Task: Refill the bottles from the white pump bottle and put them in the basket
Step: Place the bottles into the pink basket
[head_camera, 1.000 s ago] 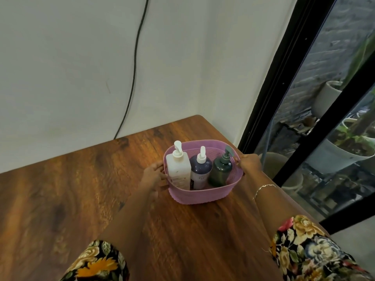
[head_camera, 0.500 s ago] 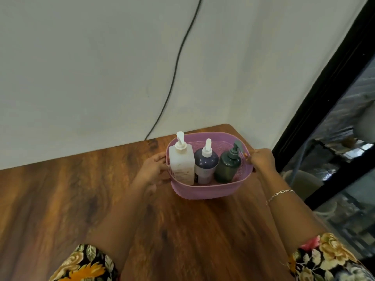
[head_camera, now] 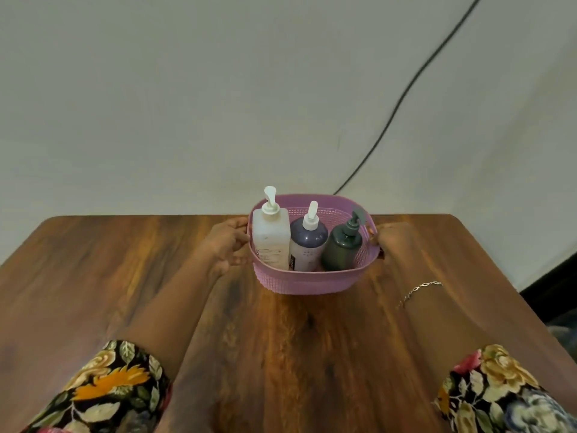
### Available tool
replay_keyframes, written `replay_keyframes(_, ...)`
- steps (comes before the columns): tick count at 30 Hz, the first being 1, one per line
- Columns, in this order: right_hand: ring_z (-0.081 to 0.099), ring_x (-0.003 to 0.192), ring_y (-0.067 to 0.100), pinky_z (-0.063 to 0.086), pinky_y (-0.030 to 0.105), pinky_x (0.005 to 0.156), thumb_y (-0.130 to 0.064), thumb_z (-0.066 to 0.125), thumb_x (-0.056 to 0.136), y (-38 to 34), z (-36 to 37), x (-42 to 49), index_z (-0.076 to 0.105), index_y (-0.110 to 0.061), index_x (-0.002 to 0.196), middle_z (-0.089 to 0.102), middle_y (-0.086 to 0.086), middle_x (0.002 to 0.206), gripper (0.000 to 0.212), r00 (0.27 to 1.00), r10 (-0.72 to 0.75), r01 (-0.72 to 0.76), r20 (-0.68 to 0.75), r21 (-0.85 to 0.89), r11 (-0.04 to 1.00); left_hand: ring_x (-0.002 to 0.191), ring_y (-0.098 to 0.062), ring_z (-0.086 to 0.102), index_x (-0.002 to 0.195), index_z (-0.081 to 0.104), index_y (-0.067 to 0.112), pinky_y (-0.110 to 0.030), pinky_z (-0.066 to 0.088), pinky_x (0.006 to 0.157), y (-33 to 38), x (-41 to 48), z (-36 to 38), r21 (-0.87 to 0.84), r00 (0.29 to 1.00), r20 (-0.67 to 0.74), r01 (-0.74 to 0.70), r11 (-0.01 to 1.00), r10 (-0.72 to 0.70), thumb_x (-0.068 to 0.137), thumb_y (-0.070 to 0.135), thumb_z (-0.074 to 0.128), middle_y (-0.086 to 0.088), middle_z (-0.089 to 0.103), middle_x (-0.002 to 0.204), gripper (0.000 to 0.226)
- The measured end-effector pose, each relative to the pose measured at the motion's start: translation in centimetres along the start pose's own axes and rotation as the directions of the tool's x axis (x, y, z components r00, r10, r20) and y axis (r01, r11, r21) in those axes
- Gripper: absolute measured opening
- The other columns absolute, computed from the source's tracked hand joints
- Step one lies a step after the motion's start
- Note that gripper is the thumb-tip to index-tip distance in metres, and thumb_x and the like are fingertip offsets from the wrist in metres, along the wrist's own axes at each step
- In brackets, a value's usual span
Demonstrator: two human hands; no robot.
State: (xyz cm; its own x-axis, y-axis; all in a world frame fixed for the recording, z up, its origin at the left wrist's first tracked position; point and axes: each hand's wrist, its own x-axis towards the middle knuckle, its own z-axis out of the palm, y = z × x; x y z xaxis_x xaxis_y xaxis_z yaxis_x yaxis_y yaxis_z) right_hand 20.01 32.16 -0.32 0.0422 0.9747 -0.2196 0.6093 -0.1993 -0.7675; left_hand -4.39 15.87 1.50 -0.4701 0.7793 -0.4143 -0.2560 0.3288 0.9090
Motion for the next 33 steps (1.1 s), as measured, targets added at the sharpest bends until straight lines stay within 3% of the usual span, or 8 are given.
replay_keyframes(3, 0.061, 0.070, 0.027, 0.053, 0.037, 0.068, -0.001, 0.056, 0.088, -2.3, 3.4, 0.3, 0.060, -0.004, 0.065, 0.061, 0.011, 0.072, 0.024, 0.998, -0.026, 0.028, 0.057, -0.034, 0.999, 0.101, -0.027, 0.062, 0.116, 0.061, 0.008, -0.048, 0.055, 0.079, 0.6, 0.6, -3.0, 0.030, 0.999, -0.053, 0.000, 1.000, 0.001, 0.088, -0.011, 0.043, -0.008, 0.065, 0.111, 0.038)
replay_keyframes(5, 0.066, 0.086, 0.033, 0.057, 0.042, 0.076, -0.005, 0.058, 0.086, -3.3, 5.5, 0.7, 0.067, 0.000, 0.082, 0.067, 0.016, 0.089, 0.012, 0.997, -0.028, 0.028, 0.069, 0.010, 1.000, 0.103, -0.028, 0.060, 0.115, 0.061, 0.007, -0.048, 0.054, 0.078, 0.9, 0.9, -4.6, 0.039, 0.996, -0.091, 0.010, 0.999, -0.007, 0.088, -0.012, 0.042, -0.009, 0.064, 0.109, 0.038)
replay_keyframes(7, 0.067, 0.091, 0.032, 0.057, 0.042, 0.076, -0.008, 0.058, 0.085, -4.6, 7.4, 0.1, 0.068, 0.002, 0.092, 0.069, 0.017, 0.096, 0.016, 0.995, -0.033, 0.035, 0.094, -0.020, 0.999, 0.101, -0.028, 0.060, 0.116, 0.061, 0.007, -0.045, 0.055, 0.071, 1.0, 1.3, -6.3, 0.029, 0.992, -0.124, 0.015, 0.999, -0.012, 0.087, -0.013, 0.042, -0.010, 0.063, 0.108, 0.040)
replay_keyframes(10, 0.059, 0.102, 0.030, 0.053, 0.033, 0.071, -0.008, 0.050, 0.090, -6.2, 9.1, -0.8, 0.060, -0.001, 0.109, 0.061, 0.013, 0.104, 0.022, 0.992, -0.014, 0.012, 0.124, 0.023, 1.000, 0.098, -0.027, 0.060, 0.114, 0.061, 0.007, -0.042, 0.054, 0.069, 1.0, 1.9, -8.0, 0.023, 0.988, -0.155, 0.015, 1.000, -0.011, 0.088, -0.013, 0.042, -0.010, 0.063, 0.106, 0.038)
replay_keyframes(13, 0.057, 0.078, 0.026, 0.036, 0.024, 0.044, -0.008, 0.053, 0.093, -7.1, 11.0, -0.4, 0.061, -0.001, 0.091, 0.059, 0.012, 0.082, 0.011, 0.992, -0.049, 0.059, 0.113, -0.084, 0.995, 0.092, -0.025, 0.061, 0.110, 0.062, 0.007, -0.043, 0.053, 0.074, 0.9, 2.8, -8.9, 0.024, 0.985, -0.172, 0.009, 1.000, -0.005, 0.089, -0.013, 0.042, -0.009, 0.064, 0.102, 0.035)
replay_keyframes(20, 0.049, 0.057, 0.019, 0.029, 0.022, 0.040, -0.010, 0.051, 0.095, -7.7, 14.6, 0.4, 0.055, 0.001, 0.074, 0.052, 0.009, 0.067, 0.024, 0.991, -0.051, 0.074, 0.125, -0.181, 0.981, 0.099, -0.029, 0.059, 0.110, 0.063, 0.009, -0.048, 0.051, 0.087, 0.3, 5.3, -10.6, 0.021, 0.972, -0.235, 0.033, 0.999, -0.027, 0.090, -0.010, 0.044, -0.008, 0.063, 0.106, 0.034)
replay_keyframes(25, 0.040, 0.052, 0.013, 0.024, 0.020, 0.039, -0.010, 0.050, 0.096, -7.9, 16.0, 1.1, 0.061, 0.003, 0.101, 0.040, 0.004, 0.062, 0.018, 0.990, -0.057, 0.091, 0.127, -0.279, 0.956, 0.095, -0.029, 0.058, 0.113, 0.064, 0.008, -0.044, 0.051, 0.079, 0.0, 7.0, -11.1, 0.013, 0.966, -0.257, 0.046, 0.999, -0.041, 0.091, -0.008, 0.044, -0.006, 0.063, 0.101, 0.034)
replay_keyframes(33, 0.049, 0.066, 0.017, 0.027, 0.019, 0.042, -0.012, 0.050, 0.096, -7.9, 17.3, 1.7, 0.061, 0.005, 0.106, 0.045, 0.006, 0.067, 0.023, 0.991, -0.060, 0.091, 0.120, -0.273, 0.958, 0.102, -0.029, 0.056, 0.120, 0.060, 0.010, -0.045, 0.049, 0.087, -0.9, 8.1, -11.2, 0.023, 0.953, -0.302, 0.006, 1.000, 0.001, 0.094, -0.003, 0.045, -0.006, 0.061, 0.112, 0.033)
